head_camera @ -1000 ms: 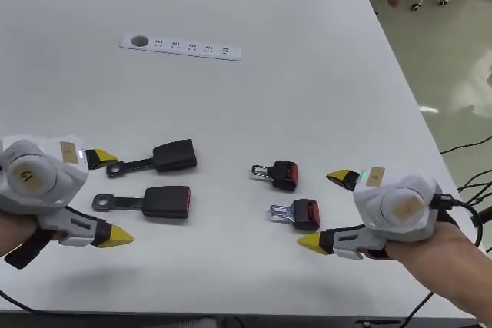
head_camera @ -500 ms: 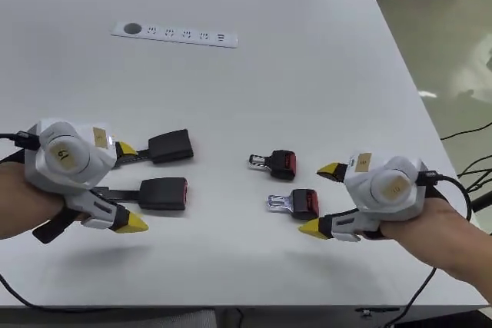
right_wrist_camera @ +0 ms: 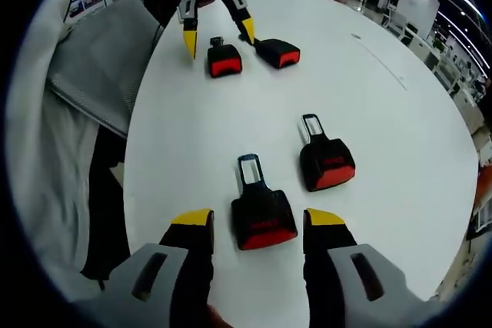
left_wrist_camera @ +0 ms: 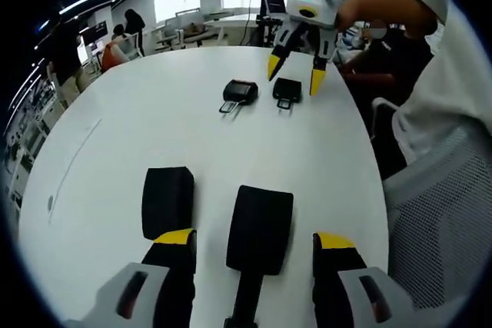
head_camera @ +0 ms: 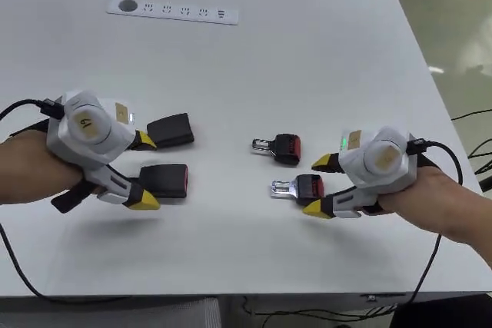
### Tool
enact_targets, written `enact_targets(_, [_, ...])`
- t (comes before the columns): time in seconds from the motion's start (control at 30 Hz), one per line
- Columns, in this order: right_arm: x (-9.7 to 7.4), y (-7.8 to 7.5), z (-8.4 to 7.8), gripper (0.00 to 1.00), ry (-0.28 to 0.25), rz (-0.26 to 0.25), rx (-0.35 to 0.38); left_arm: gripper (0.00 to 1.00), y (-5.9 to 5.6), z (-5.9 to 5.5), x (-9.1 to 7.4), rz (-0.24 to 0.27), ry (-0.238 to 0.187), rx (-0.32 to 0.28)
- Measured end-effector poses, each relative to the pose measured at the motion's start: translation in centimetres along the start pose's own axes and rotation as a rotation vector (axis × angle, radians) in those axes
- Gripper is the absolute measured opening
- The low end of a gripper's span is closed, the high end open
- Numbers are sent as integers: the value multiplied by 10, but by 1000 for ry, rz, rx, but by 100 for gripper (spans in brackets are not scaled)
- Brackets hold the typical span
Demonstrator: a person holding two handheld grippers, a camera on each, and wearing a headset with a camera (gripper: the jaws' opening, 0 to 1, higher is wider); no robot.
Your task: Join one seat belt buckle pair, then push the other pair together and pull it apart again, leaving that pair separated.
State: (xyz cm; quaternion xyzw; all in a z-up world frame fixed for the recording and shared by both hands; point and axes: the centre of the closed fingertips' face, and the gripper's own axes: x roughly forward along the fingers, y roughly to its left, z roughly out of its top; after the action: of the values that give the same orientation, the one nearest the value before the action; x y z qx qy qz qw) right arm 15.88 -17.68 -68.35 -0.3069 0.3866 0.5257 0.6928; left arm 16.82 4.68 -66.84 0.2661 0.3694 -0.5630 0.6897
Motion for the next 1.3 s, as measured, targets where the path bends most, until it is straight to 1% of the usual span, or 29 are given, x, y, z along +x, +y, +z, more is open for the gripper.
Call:
enact_targets(0.07, [0, 1, 0, 44, 3, 15, -11, 60, 0, 0, 4, -22, 7, 5])
enact_targets(0.1, [0, 4, 0, 44, 8, 21, -15, 59, -1, 0, 5, -34, 10, 15])
enact_targets(0.13, [1, 4, -2, 44, 16, 26, -23, 58, -2, -1, 8, -51, 21, 40])
enact_targets(0.2, [2, 5, -6, 43, 32, 39, -39, 58, -5, 1, 11, -67, 24, 47])
enact_targets(0.27, [5, 4, -9, 39, 37, 49, -38, 57, -6, 2, 13, -79, 25, 56])
enact_targets(0.3, [4, 4, -9, 39, 37, 54, -43, 56, -6, 2, 14, -89, 29, 61])
enact_targets(0.37, [5, 5, -9, 39, 41, 62, -46, 55, -7, 3, 16, -92, 38, 64])
enact_targets(0.47, [8, 5, -12, 40, 52, 79, -66, 54, -7, 1, 18, -103, 48, 69])
enact_targets(0.53, [10, 4, -13, 40, 58, 83, -81, 52, -10, -1, 18, -120, 55, 78])
enact_targets(0.57, [8, 4, -12, 39, 57, 85, -85, 51, -10, -2, 17, -121, 61, 87])
enact_targets(0.63, [6, 3, -11, 38, 60, 90, -83, 50, -10, -4, 17, -125, 76, 77])
enact_targets(0.7, [5, 2, -11, 37, 68, 89, -104, 49, -10, -5, 17, -127, 80, 82])
enact_targets(0.77, [5, 3, -11, 37, 73, 92, -108, 47, -11, -7, 17, -129, 92, 83])
enact_targets(0.8, [5, 3, -11, 37, 74, 93, -113, 46, -12, -7, 16, -133, 93, 93])
enact_targets(0.87, [4, 3, -10, 37, 76, 93, -113, 44, -13, -9, 16, -142, 98, 90])
enact_targets(0.93, [4, 3, -10, 36, 76, 95, -118, 44, -12, -11, 17, -137, 107, 99])
enact_targets(1.03, [4, 1, -10, 35, 71, 98, -121, 42, -11, -11, 16, -133, 107, 97])
enact_targets(1.13, [4, 1, -10, 35, 69, 102, -126, 39, -9, -11, 15, -122, 110, 108])
enact_targets(1.3, [5, 0, -10, 34, 74, 107, -135, 37, -7, -13, 15, -122, 111, 120])
